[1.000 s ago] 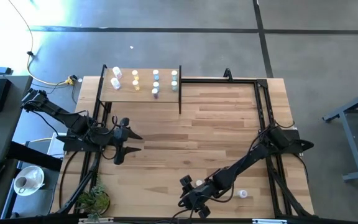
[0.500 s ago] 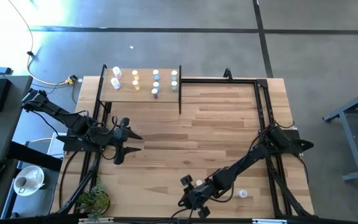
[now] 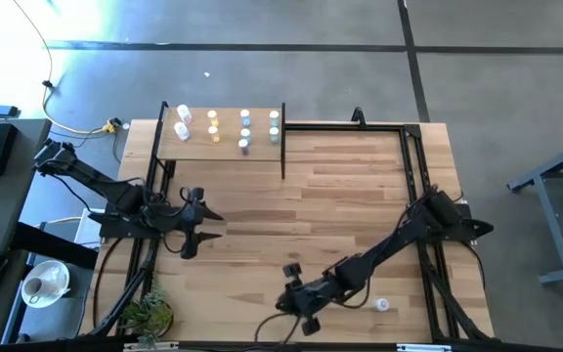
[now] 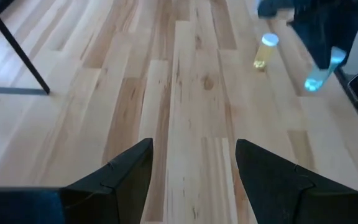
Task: Pick and place medicine bottles onto shelf by color
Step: Put the green pill bottle on the shelf aligned with the other green pill bottles, then put the yellow pill bottle on the shelf aligned with the other yellow pill bottles
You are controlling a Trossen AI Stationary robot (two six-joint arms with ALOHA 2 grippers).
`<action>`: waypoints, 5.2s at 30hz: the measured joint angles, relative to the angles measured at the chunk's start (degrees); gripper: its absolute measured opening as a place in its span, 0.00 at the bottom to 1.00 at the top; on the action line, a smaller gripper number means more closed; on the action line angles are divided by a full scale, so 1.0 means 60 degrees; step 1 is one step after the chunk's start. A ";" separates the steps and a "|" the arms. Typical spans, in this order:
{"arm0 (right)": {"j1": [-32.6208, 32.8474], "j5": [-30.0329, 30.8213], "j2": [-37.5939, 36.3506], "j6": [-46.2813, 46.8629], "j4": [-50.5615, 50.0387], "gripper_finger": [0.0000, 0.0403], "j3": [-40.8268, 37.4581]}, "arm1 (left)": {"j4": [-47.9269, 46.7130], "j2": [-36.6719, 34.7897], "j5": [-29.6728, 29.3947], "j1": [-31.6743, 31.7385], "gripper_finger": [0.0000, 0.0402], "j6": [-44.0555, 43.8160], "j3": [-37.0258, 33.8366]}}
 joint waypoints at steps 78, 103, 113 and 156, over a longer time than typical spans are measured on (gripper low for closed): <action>-0.7834 0.0324 -0.1106 0.0124 -0.3682 0.25 0.2661 | 0.0623 -0.0004 0.0040 0.0011 0.55 0.2641 -0.0026; -0.7834 0.0471 -0.0953 -0.0209 -0.3679 0.25 0.2683 | 0.0623 -0.0007 0.0040 0.0011 0.55 0.2641 -0.0026; -0.7827 0.0467 -0.0972 -0.0455 -0.3701 0.29 0.2680 | 0.0623 -0.0007 0.0040 0.0011 0.55 0.2644 -0.0026; -0.6657 0.0436 -0.0983 0.0783 -0.9448 0.42 0.5838 | 0.0619 -0.0007 -0.0223 0.0011 0.55 0.2650 -0.0026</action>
